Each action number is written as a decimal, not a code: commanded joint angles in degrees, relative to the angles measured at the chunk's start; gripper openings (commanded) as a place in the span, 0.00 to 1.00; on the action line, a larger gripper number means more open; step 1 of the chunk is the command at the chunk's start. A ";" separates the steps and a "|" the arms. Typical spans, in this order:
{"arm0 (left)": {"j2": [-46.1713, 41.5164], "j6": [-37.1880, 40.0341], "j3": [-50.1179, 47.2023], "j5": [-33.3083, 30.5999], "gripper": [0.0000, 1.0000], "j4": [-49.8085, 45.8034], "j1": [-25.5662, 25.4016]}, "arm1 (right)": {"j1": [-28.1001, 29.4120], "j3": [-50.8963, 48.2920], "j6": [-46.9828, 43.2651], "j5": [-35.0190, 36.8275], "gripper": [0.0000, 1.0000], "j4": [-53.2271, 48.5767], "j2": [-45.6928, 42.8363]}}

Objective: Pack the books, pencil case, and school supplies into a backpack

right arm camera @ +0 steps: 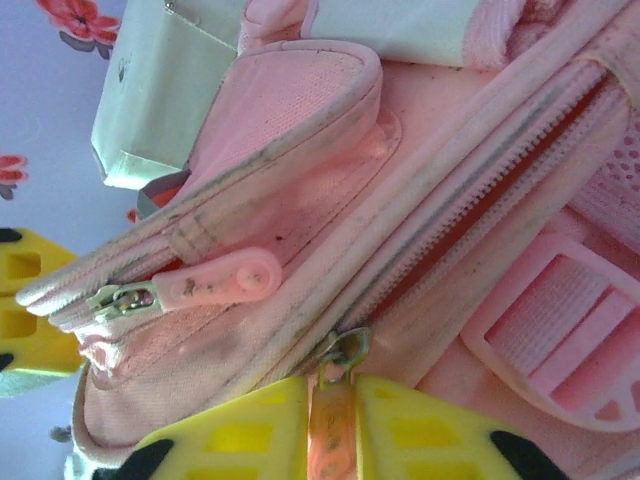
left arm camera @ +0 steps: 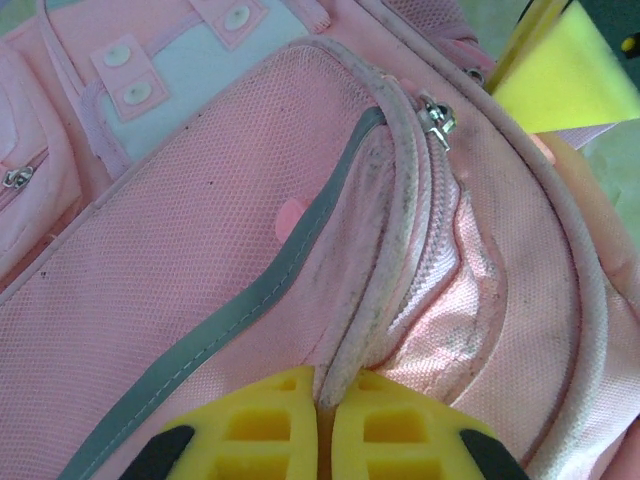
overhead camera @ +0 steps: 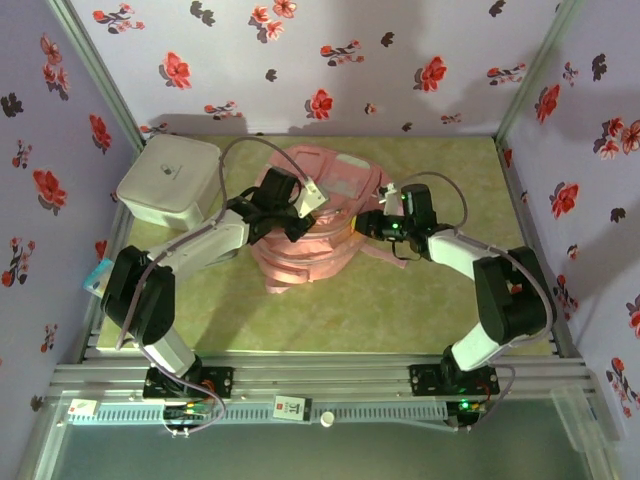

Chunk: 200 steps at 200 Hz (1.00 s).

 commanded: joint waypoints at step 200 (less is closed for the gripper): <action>-1.82 -3.32 2.96 2.07 0.00 3.25 0.67 | 12.24 7.11 -18.04 34.65 0.66 -20.12 -5.88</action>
